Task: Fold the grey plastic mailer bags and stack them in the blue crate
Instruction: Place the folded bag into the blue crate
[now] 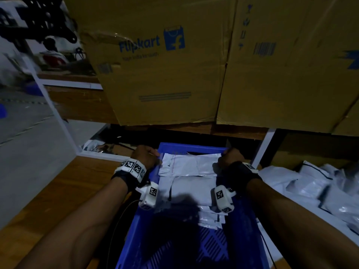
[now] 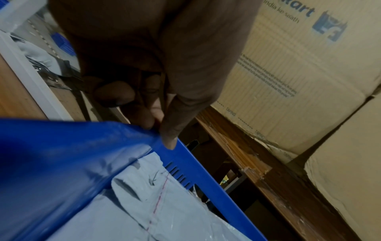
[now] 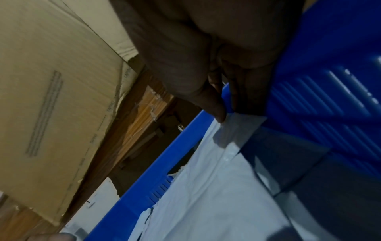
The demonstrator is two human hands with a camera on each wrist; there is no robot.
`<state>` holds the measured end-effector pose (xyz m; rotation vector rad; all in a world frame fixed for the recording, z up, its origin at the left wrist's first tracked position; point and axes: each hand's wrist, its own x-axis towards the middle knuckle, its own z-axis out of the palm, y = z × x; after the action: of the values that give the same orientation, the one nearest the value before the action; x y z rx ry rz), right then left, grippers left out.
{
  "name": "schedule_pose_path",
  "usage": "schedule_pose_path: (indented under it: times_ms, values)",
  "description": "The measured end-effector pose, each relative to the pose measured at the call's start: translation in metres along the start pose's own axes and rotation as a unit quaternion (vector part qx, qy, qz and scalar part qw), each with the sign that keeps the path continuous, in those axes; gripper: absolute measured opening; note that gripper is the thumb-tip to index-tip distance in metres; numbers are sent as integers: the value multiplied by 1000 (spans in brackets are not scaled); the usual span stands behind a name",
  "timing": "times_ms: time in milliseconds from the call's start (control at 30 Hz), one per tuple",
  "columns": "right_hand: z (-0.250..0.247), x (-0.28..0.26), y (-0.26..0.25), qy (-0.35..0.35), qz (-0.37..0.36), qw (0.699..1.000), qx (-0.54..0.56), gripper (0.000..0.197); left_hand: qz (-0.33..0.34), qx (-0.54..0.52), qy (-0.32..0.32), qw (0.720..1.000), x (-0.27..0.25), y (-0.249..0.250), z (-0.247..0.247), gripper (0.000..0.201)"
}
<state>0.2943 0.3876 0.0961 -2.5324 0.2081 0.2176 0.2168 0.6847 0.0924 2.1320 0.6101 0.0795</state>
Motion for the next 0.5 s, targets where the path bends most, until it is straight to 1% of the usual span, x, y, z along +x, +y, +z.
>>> schedule_pose_path:
  times_ms: [133,267,400,500]
  values:
    - [-10,-10,0,4,-21,1000,10,31,-7,-2,-9,1000,-10,2,-4,15]
    - [-28,-22,6,7,-48,996,69,17,4,14,-33,999,-24,7,-12,15]
    - [-47,-36,16,-14,-68,989,134,18,20,32,-43,998,-58,21,-27,16]
    - [-57,-56,26,-31,-89,979,182,18,32,39,-37,998,-92,31,-37,20]
